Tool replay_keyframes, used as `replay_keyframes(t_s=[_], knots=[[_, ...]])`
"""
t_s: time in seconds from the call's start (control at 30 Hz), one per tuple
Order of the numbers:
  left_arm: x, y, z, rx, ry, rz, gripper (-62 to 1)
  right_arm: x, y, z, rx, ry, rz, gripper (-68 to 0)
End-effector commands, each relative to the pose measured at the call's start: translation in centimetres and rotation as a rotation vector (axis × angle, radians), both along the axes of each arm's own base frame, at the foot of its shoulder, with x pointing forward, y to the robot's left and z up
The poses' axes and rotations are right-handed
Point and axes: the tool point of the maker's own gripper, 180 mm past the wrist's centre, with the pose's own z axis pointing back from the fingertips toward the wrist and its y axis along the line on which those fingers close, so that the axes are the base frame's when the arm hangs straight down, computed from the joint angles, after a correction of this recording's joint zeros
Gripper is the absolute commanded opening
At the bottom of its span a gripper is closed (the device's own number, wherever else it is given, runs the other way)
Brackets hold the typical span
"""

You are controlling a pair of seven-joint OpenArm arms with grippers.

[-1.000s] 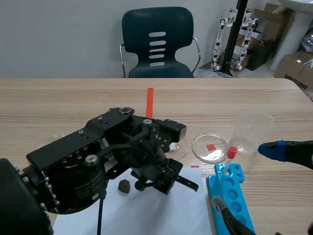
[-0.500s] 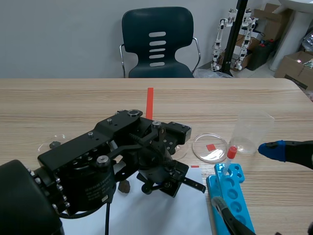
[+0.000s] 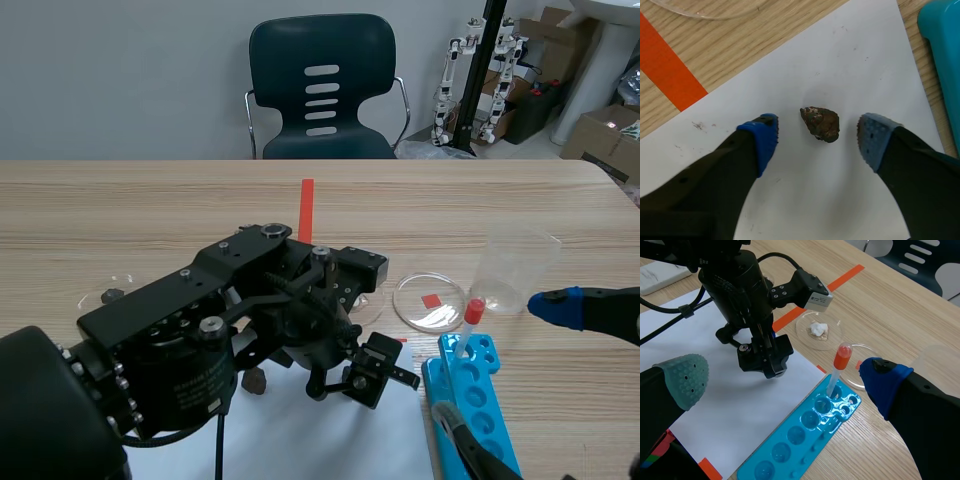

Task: Put the right mineral back

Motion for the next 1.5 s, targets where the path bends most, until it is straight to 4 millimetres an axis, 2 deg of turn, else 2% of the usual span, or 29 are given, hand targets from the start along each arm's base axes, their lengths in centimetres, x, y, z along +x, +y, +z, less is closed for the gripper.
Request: replay_keyframes(t_s=[0.0, 0.13, 0.17, 0.5, 0.67, 0.77, 0.97, 1.13, 1.27, 1.47], knots=[[0.8, -0.9, 1.0, -0.029, -0.027, -0.001, -16.0, 0.4, 0.0, 0.6, 0.011, -0.022, -0.005, -3.7], [0.8, -0.9, 1.0, -0.029, -0.028, -0.002, 0.8, 0.4, 0.0, 0.6, 0.011, -0.022, -0.005, -3.7], [0.8, -0.9, 1.0, -0.029, -0.028, -0.002, 1.4, 0.4, 0.0, 0.6, 0.011, -0.022, -0.005, -3.7], [0.9, -0.8, 1.0, -0.028, -0.030, 0.000, 1.4, 0.4, 0.0, 0.6, 0.011, -0.022, -0.005, -3.7], [1.1, 0.2, 1.3, -0.020, -0.052, 0.001, 1.4, 0.4, 0.0, 0.6, 0.011, -0.022, -0.005, -3.7], [1.1, 0.8, 2.1, -0.030, -0.084, -0.004, 1.4, 0.4, 0.0, 0.5, 0.010, -0.022, -0.005, -3.7], [1.7, 0.7, 5.5, -0.134, -0.239, -0.007, 1.4, 0.4, 0.0, 0.5, 0.010, -0.022, -0.005, -3.7], [1.7, 1.6, 7.0, -0.199, -0.359, 0.000, 1.4, 0.4, 0.0, 0.5, 0.010, -0.022, -0.005, -3.7], [1.3, 2.7, 7.6, -0.252, -0.421, 0.017, 1.4, 0.4, 0.0, 0.6, 0.011, -0.022, -0.005, -3.7], [0.6, 3.9, 6.9, -0.251, -0.437, 0.026, 1.4, 0.4, 0.0, 0.5, 0.010, -0.022, -0.005, -3.7]])
